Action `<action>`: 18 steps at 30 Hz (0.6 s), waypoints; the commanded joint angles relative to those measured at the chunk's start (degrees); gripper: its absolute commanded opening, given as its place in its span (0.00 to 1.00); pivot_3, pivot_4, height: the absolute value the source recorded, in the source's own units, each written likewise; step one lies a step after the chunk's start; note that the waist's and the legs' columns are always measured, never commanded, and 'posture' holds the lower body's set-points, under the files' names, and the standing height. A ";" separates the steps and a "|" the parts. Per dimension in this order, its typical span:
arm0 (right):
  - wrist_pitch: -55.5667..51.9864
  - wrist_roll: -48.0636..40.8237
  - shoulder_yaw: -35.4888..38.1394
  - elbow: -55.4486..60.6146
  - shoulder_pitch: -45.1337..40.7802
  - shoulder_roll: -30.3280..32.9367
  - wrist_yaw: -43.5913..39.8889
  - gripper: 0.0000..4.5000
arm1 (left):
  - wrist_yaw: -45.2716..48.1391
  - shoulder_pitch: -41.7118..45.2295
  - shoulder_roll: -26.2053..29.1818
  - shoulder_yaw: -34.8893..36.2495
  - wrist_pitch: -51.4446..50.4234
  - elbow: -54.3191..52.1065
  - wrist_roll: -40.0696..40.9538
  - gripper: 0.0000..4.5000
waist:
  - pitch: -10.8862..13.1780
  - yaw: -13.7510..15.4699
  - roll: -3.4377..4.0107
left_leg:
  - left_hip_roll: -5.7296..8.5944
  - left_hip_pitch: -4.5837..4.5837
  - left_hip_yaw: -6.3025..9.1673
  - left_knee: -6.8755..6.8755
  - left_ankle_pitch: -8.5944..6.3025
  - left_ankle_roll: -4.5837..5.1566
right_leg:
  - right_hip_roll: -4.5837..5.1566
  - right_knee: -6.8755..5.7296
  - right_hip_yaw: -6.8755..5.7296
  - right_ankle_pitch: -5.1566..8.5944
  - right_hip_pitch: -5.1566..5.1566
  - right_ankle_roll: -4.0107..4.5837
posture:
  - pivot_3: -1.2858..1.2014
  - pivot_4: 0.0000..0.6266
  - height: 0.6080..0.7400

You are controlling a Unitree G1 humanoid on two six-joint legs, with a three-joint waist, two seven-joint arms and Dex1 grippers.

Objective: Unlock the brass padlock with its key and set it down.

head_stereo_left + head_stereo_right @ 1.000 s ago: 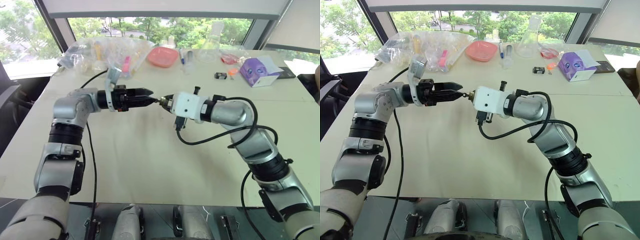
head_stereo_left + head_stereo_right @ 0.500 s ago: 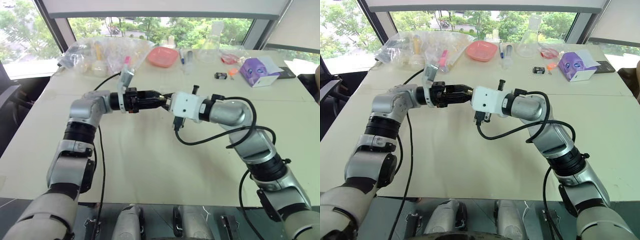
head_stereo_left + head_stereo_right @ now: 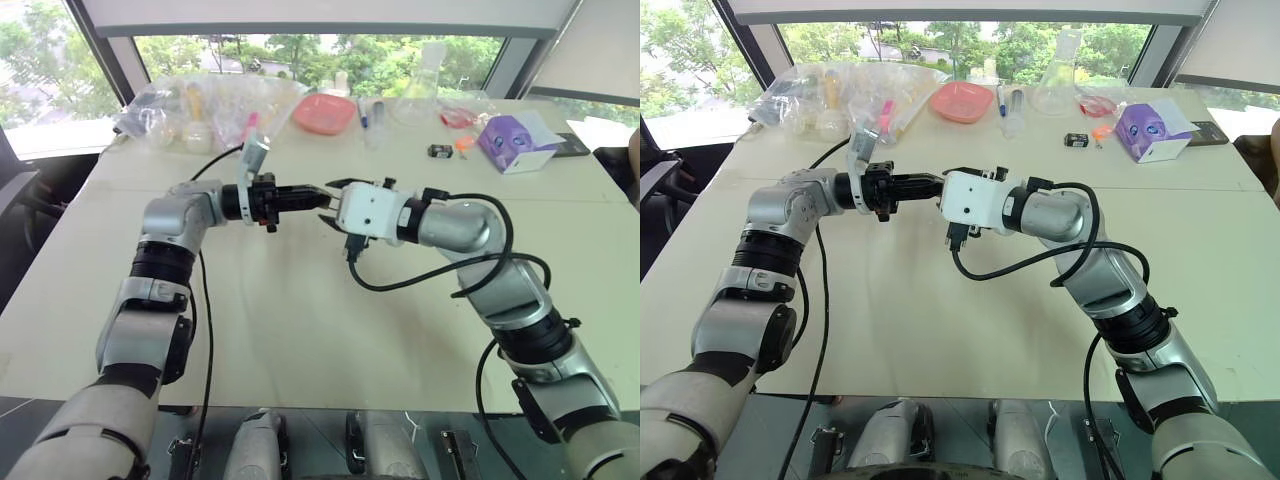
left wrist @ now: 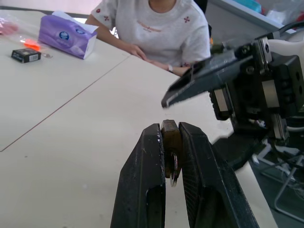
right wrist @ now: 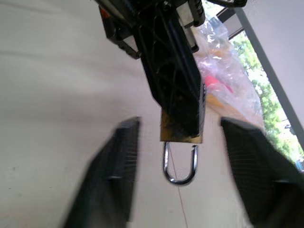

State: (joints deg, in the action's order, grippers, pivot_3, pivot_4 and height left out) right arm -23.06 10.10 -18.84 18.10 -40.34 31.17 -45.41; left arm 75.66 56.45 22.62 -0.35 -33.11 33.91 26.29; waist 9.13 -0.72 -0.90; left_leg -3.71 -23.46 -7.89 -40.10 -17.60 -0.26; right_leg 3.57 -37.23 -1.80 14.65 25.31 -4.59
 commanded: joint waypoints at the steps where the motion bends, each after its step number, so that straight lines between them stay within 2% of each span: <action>1: -3.09 -0.05 4.11 3.86 1.12 0.50 1.86 0.99 | -1.19 -0.39 0.90 2.65 -1.49 -4.42 2.24 0.02 | 0.00 0.07 0.00 | 0.00 0.00 0.00 0.00 0.00 0.00 | 0.00 0.00 0.00 0.00 0.00 0.00 | 0.52 0.24 0.95; 4: -14.20 -7.53 11.06 8.30 0.93 -5.74 4.46 0.99 | -1.90 -1.32 1.04 3.15 -2.87 -6.45 2.79 0.02 | 0.00 -0.02 0.00 | 0.00 -0.01 0.03 0.00 0.00 0.00 | 0.01 0.00 0.00 0.00 -0.01 0.00 | 0.52 0.24 0.95; 7: -20.39 -10.00 14.93 10.41 -0.15 -9.99 8.34 0.99 | -2.65 -1.49 0.93 3.67 -3.96 -7.68 3.63 0.02 | 0.00 -0.04 0.00 | -0.03 0.00 0.08 0.00 0.03 -0.05 | -0.03 -0.06 -0.01 0.00 0.01 0.00 | 0.52 0.24 0.95; 18: -21.49 -10.40 13.33 8.91 1.02 -9.01 12.82 0.99 | -3.59 0.02 0.42 5.76 -8.04 -10.58 8.04 0.02 | 0.00 -0.07 0.00 | 0.00 0.00 0.05 0.01 0.02 -0.04 | -0.01 -0.04 -0.01 0.00 0.00 0.00 | 0.52 0.24 0.95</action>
State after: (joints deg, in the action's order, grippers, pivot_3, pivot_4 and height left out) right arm -45.72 -0.06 -5.60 26.62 -39.29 21.55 -33.33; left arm 71.84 54.49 22.66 3.70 -40.65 26.15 32.16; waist 9.13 -0.78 -0.90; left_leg -3.71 -23.47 -7.83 -40.09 -17.57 -0.30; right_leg 3.57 -37.27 -1.82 14.65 25.31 -4.59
